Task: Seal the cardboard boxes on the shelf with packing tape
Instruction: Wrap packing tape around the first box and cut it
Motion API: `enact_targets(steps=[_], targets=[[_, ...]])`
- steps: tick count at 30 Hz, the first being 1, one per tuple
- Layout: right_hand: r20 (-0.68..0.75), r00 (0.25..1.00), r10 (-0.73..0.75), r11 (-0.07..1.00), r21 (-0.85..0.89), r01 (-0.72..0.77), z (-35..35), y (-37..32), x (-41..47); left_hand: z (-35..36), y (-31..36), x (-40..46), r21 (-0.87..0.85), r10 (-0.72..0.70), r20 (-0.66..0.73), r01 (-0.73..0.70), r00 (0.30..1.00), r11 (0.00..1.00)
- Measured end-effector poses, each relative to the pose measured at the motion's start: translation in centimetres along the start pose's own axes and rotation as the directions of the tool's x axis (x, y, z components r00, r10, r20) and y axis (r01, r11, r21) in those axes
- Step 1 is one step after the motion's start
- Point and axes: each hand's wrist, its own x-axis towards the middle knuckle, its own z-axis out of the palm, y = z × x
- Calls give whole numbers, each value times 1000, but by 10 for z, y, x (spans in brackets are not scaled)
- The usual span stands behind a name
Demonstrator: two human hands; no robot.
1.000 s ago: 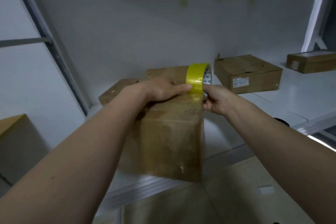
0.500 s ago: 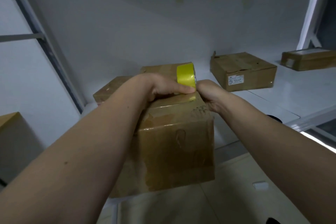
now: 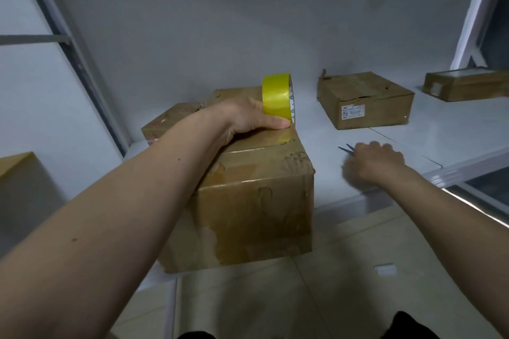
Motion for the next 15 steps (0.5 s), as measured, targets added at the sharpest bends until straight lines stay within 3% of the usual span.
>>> enact_targets(steps=[3,5,6,8,9,10,12,15], targets=[[11,1000,-22,998,-51,22,8,2,-8,1,1,-3,20,9,-27,-9,1000,1000],[-72,988,-138,977,151,148,5,-6,-15,-1,1,-1,43,14,-52,-12,999,999],[-87,978,-191,889,406,210,-1,-13,-21,-3,1,1,55,17,-62,-14,998,998],[-24,949,-316,449,877,172,-14,-34,-40,-6,0,7,76,13,-88,-7,996,997],[-2,922,-388,227,969,97,-19,-44,-51,-8,0,10,88,4,-106,6,994,996],[9,903,-429,74,997,26,-21,-55,-60,-10,-1,13,93,-5,-125,17,992,996],[22,886,-464,-130,987,-93,-17,-74,-68,-11,0,19,80,-16,-149,28,989,996],[51,886,-462,-301,930,-211,-11,-90,-66,-12,1,29,21,-11,-192,15,981,1000]])
